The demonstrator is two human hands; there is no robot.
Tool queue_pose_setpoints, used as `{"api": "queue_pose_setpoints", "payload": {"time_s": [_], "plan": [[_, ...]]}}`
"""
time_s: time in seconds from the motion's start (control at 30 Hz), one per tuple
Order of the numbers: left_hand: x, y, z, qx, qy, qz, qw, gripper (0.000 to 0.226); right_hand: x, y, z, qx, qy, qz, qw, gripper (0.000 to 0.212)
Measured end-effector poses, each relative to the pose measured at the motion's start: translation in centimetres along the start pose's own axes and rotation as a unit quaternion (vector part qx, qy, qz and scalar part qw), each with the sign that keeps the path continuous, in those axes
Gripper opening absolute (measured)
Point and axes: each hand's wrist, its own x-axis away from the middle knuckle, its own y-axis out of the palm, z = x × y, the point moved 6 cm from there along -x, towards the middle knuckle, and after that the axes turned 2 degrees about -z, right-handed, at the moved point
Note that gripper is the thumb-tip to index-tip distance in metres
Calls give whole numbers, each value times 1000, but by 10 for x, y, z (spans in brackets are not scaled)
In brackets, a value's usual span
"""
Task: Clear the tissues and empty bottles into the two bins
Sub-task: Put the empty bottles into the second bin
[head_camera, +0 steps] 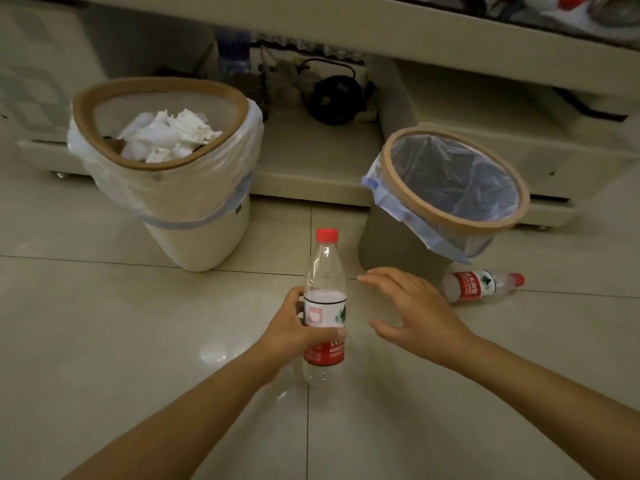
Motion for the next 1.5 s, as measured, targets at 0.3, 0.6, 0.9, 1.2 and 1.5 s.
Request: {"api": "queue_pose_setpoints", "payload": {"time_s": [0.3,0.6,0.9,1.2,1.5], "plan": [[10,32,13,-48,-17,14,999,76,32,2,55,-74,1,-2,997,64],[-7,128,-20,-80,-30,42,995,79,44,19,167,-157,70,-11,985,71],[-41,205,-34,-68,-72,30,995,70,35,38,273,-178,180,75,965,59],[-61,212,-21,-98,-72,41,992,75,27,55,312,-234,181,75,952,31],[-55,209,-16,-81,-71,45,993,73,52,71,316,-188,320,-12,928,96]]}}
